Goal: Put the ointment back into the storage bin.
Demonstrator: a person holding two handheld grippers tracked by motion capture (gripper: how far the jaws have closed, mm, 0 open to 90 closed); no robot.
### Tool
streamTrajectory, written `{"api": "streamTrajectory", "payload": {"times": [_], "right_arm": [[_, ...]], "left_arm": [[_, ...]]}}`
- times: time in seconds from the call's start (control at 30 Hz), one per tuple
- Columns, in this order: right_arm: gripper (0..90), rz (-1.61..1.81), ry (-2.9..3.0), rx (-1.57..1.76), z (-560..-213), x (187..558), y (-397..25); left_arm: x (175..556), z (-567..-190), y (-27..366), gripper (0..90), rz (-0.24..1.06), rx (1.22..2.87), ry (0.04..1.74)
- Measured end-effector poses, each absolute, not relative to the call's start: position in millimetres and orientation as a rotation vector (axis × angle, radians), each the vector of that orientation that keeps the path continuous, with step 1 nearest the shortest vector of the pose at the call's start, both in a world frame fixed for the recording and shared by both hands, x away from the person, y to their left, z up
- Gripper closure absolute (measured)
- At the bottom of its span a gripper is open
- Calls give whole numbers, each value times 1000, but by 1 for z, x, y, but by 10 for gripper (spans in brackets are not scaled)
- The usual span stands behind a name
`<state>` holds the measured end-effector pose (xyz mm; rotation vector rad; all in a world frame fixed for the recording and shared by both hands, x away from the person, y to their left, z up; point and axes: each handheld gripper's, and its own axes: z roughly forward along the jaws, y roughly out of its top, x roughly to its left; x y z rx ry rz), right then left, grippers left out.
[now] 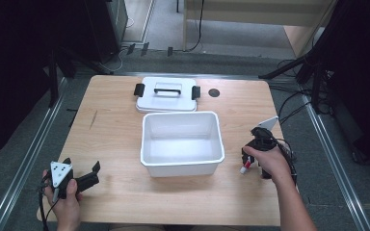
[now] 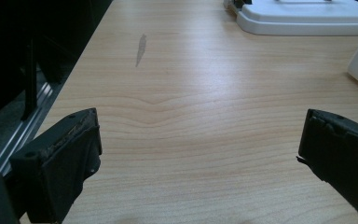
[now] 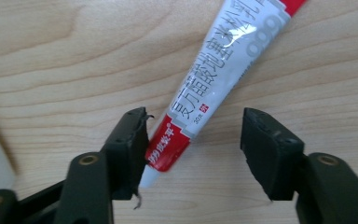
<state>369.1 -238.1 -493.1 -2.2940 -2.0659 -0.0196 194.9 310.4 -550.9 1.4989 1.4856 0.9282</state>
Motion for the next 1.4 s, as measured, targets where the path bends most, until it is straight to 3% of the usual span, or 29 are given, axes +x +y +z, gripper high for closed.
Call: {"api": "streamTrajectory", "payload": {"times": [0.3, 1.03, 1.4], "right_arm": [[707, 25, -2114, -2273, -501, 372, -233], [725, -34, -2495, -1879, -503, 366, -237], [724, -210, -2559, -1842, -452, 367, -236]], "left_arm": [[195, -551, 311, 0, 923, 1501, 1486], [196, -551, 312, 0, 897, 1503, 1484], [196, -551, 312, 0, 897, 1502, 1483]]}}
